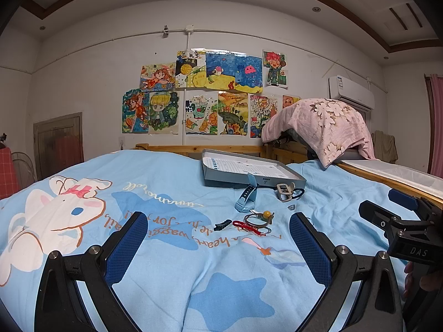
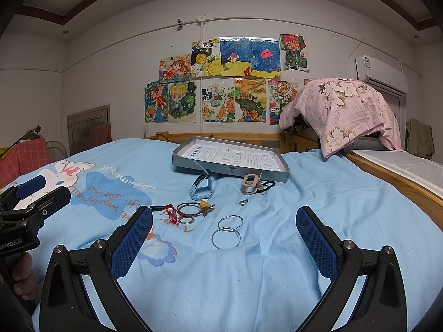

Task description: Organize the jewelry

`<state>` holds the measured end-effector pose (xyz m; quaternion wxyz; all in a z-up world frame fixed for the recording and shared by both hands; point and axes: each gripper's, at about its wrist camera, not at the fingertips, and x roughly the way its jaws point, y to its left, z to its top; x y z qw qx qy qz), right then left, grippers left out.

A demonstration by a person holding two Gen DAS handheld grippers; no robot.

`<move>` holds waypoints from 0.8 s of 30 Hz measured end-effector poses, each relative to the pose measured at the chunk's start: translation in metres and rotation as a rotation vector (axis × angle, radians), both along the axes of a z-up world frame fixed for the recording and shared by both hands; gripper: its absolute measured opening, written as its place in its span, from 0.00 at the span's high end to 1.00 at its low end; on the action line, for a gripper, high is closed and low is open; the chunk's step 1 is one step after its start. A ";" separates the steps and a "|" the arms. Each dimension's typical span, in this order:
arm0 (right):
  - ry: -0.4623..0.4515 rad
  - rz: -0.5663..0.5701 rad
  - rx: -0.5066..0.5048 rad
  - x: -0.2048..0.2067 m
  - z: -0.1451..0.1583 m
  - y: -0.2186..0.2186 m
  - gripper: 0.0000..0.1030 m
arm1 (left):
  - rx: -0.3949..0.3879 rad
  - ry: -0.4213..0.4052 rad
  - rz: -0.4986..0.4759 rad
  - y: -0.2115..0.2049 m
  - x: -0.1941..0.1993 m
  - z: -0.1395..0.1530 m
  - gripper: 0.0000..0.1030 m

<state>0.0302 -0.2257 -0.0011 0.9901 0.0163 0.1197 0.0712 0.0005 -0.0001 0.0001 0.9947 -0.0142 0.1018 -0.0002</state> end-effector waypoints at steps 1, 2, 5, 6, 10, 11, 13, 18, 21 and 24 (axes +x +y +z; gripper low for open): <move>0.000 0.000 0.000 0.000 0.000 0.000 0.01 | 0.000 0.000 0.000 0.000 0.000 0.000 0.00; 0.000 0.000 0.000 0.000 0.000 0.000 0.01 | 0.000 0.000 0.000 0.000 0.000 0.000 0.00; 0.000 0.000 0.000 0.000 0.000 0.000 0.01 | 0.000 0.000 0.000 0.000 0.000 0.000 0.00; 0.000 0.000 0.000 0.000 0.000 0.000 0.01 | 0.000 0.000 0.000 0.000 0.000 0.000 0.00; 0.000 -0.001 0.000 0.000 0.000 0.000 0.01 | 0.001 0.000 0.000 0.000 0.000 0.000 0.00; 0.000 0.000 0.000 0.000 0.000 0.000 0.01 | 0.001 0.000 0.000 0.000 0.000 0.000 0.00; 0.000 0.000 0.000 0.000 0.000 0.000 0.01 | 0.002 0.001 0.000 0.000 0.000 0.000 0.00; 0.008 -0.001 0.001 0.001 -0.002 0.001 0.01 | -0.007 0.011 -0.003 -0.013 -0.001 -0.001 0.00; 0.018 0.001 0.007 0.003 -0.003 0.000 0.01 | -0.015 0.028 -0.002 -0.013 0.007 -0.007 0.00; 0.014 -0.007 0.012 0.007 -0.002 -0.004 0.01 | -0.032 0.045 0.000 -0.002 0.010 -0.009 0.00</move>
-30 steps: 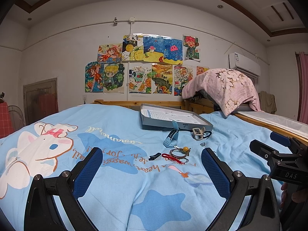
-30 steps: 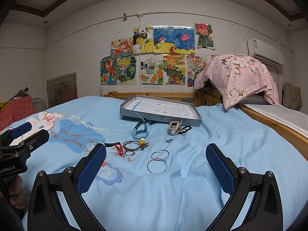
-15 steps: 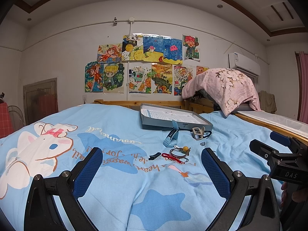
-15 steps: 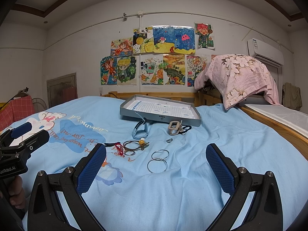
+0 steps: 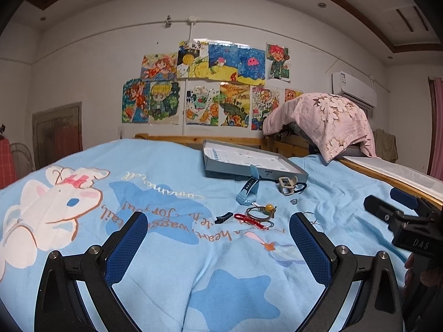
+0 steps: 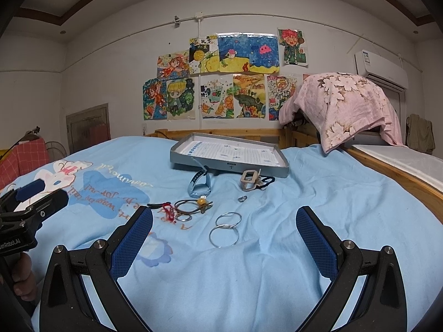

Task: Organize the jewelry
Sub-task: 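Grasp the yellow-bead necklace with the right tool while the left tool grasps the black beaded bracelet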

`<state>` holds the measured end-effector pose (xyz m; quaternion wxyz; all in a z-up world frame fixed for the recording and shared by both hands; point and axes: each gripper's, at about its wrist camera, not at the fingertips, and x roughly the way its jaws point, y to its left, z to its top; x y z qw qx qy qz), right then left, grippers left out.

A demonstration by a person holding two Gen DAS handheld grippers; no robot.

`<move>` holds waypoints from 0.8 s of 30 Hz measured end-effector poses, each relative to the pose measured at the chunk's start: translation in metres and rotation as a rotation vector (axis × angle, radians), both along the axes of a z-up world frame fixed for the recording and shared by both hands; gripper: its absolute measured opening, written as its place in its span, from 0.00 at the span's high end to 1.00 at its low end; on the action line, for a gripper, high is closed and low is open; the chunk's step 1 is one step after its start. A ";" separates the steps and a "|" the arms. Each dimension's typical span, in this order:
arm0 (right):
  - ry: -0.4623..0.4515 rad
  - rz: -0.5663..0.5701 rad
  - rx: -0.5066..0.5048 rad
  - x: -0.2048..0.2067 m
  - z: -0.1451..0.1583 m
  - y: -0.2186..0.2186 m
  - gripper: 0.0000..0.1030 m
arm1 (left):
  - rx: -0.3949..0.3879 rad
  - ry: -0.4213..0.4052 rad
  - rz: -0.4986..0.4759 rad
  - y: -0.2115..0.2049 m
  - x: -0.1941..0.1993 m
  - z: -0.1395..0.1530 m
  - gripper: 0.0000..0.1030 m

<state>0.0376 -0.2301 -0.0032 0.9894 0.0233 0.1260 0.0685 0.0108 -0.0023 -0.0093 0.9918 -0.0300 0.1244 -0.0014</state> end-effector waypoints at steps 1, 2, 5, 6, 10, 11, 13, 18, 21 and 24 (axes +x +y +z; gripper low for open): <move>0.000 0.000 0.002 0.002 0.001 -0.001 0.01 | -0.004 0.010 0.004 0.004 0.005 -0.001 0.00; 0.002 0.002 0.005 0.005 0.002 -0.003 0.01 | -0.004 0.018 0.009 0.006 0.008 -0.001 0.00; 0.003 0.004 0.014 0.015 0.007 -0.009 0.01 | 0.013 0.047 0.015 0.014 0.024 0.004 0.00; 0.008 0.011 0.021 0.020 0.009 -0.012 0.01 | 0.021 0.056 0.016 0.015 0.029 0.005 0.00; 0.037 0.048 0.024 0.051 0.018 -0.019 0.01 | 0.015 0.110 -0.008 0.024 0.059 0.008 0.00; 0.048 0.061 0.019 0.059 0.020 -0.018 0.01 | 0.005 0.127 -0.016 0.028 0.068 0.008 0.00; 0.062 0.101 0.024 0.081 0.025 -0.019 0.01 | -0.019 0.162 -0.036 0.034 0.088 0.005 0.00; 0.106 0.189 0.052 0.131 0.029 -0.012 0.01 | -0.021 0.235 -0.065 0.035 0.136 -0.004 0.00; 0.144 0.221 -0.008 0.157 0.026 0.005 0.01 | 0.002 0.272 -0.100 0.030 0.158 -0.009 0.00; 0.182 0.211 -0.065 0.175 0.016 0.020 0.01 | 0.015 0.294 -0.141 0.027 0.172 -0.016 0.00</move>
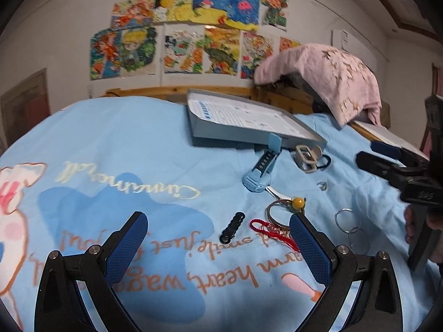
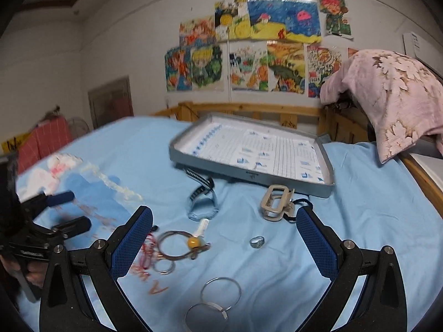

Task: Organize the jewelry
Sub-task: 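Grasp the yellow-bead necklace with the right tool while the left tool grasps the black beaded bracelet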

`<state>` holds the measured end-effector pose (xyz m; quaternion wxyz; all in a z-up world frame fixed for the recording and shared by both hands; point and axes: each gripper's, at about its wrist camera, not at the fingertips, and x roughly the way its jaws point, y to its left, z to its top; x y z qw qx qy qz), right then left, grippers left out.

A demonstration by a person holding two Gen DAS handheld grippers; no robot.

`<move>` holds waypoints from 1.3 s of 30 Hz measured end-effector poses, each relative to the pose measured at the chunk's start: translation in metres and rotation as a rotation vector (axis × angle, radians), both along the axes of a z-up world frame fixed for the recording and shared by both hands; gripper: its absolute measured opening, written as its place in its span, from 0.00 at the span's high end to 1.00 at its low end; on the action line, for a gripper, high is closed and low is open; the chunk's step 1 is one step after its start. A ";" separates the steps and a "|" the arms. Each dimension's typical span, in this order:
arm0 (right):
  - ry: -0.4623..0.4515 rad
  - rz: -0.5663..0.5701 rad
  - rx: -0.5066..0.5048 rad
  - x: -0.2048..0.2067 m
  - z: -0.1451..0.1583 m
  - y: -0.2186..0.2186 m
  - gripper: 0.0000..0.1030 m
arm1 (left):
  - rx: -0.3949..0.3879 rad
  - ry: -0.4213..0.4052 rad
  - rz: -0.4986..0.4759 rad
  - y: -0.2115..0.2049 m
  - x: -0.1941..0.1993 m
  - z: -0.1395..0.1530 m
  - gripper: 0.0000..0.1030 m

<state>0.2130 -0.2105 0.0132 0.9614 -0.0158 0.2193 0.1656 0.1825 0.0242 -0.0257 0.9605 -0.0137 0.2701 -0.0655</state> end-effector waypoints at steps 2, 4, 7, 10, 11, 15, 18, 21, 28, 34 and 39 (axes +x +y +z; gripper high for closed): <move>-0.011 -0.006 -0.059 0.007 -0.008 0.009 0.01 | 0.006 0.018 -0.036 -0.003 0.006 -0.008 0.02; -0.014 0.027 -0.104 0.013 -0.018 0.017 0.01 | 0.016 0.046 -0.060 -0.005 0.013 -0.015 0.11; 0.024 0.083 -0.115 0.018 -0.032 0.023 0.02 | 0.021 0.102 -0.081 -0.007 0.024 -0.027 0.22; 0.064 0.138 -0.110 0.022 -0.045 0.032 0.11 | 0.010 0.141 -0.094 -0.006 0.034 -0.035 0.34; 0.077 0.156 -0.116 0.023 -0.048 0.034 0.18 | 0.007 0.153 -0.100 -0.006 0.038 -0.038 0.35; 0.136 0.213 -0.125 0.031 -0.058 0.044 0.48 | 0.016 0.186 -0.121 -0.008 0.048 -0.047 0.42; 0.161 0.240 -0.119 0.038 -0.062 0.050 0.58 | 0.031 0.209 -0.144 -0.012 0.054 -0.052 0.50; 0.178 0.254 -0.120 0.043 -0.065 0.059 0.64 | 0.047 0.231 -0.162 -0.017 0.058 -0.057 0.53; 0.215 0.252 -0.139 0.049 -0.076 0.067 0.64 | 0.041 0.263 -0.199 -0.019 0.068 -0.060 0.58; 0.214 0.245 -0.135 0.045 -0.077 0.066 0.71 | 0.021 0.282 -0.205 -0.016 0.073 -0.062 0.68; 0.216 0.243 -0.112 0.047 -0.079 0.059 0.80 | 0.018 0.297 -0.186 -0.014 0.075 -0.065 0.83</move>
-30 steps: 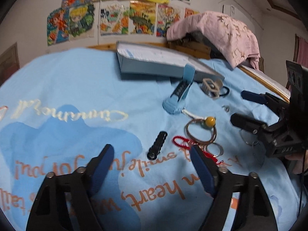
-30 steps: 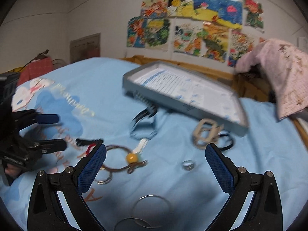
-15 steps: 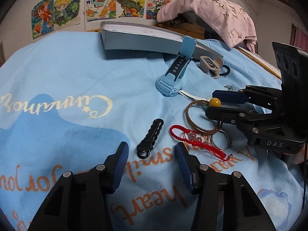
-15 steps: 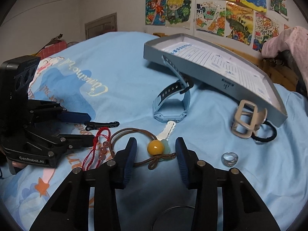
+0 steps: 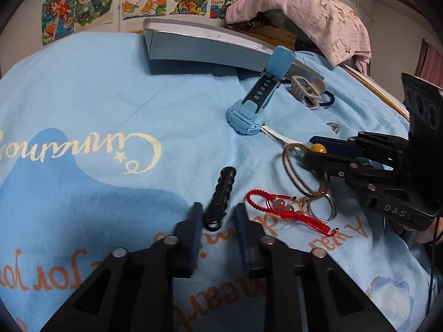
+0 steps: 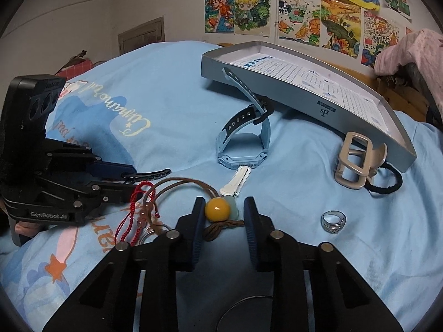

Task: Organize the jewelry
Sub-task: 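Grasp the yellow-bead necklace with the right tool while the left tool grasps the black beaded bracelet, then carry both held pieces onto the grey grid tray and open both tools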

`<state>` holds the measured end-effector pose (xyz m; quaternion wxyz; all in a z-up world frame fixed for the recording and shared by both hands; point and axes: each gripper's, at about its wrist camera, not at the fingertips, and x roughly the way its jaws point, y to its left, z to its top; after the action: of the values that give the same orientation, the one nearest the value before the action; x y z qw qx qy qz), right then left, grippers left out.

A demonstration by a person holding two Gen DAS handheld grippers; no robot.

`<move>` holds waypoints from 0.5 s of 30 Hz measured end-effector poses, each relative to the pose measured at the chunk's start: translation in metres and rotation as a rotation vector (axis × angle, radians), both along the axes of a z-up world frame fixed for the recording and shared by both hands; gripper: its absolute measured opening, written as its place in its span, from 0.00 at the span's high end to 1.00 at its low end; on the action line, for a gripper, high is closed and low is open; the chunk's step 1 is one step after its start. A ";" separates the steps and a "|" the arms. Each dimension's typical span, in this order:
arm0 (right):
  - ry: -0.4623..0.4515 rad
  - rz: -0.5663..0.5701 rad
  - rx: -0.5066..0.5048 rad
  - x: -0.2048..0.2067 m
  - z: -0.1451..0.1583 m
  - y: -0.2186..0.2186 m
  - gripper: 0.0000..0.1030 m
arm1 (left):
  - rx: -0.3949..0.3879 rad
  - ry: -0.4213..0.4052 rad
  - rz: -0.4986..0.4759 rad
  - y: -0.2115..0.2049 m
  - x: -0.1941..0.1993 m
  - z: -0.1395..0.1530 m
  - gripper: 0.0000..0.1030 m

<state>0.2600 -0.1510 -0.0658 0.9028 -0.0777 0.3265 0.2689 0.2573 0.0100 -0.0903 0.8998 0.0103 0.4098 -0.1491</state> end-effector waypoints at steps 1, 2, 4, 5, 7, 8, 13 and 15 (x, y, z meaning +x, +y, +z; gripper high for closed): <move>-0.003 0.000 0.001 -0.001 0.000 0.000 0.80 | -0.003 0.003 0.001 0.001 0.000 0.000 0.85; -0.007 0.000 0.001 -0.002 0.000 -0.001 0.80 | -0.007 0.003 0.001 0.001 0.000 0.000 0.85; -0.015 -0.003 0.003 -0.002 0.000 -0.002 0.80 | -0.001 -0.005 0.006 -0.001 -0.002 0.001 0.86; -0.017 -0.003 0.006 -0.002 0.000 -0.002 0.80 | 0.006 -0.011 0.009 -0.003 -0.004 0.001 0.86; -0.021 -0.002 0.020 -0.004 0.001 -0.006 0.80 | 0.015 -0.020 0.016 -0.003 -0.008 0.003 0.86; -0.024 -0.003 0.030 -0.005 0.001 -0.008 0.80 | 0.020 -0.030 0.025 -0.005 -0.011 0.005 0.86; -0.052 -0.016 0.098 -0.010 0.007 -0.021 0.80 | 0.019 -0.097 0.055 -0.003 -0.024 0.022 0.86; -0.066 -0.027 0.132 -0.012 0.012 -0.029 0.80 | 0.013 -0.118 0.069 -0.001 -0.025 0.030 0.86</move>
<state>0.2483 -0.1802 -0.0537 0.9198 -0.0225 0.2789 0.2751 0.2327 0.0087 -0.0601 0.9269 0.0106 0.3573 -0.1144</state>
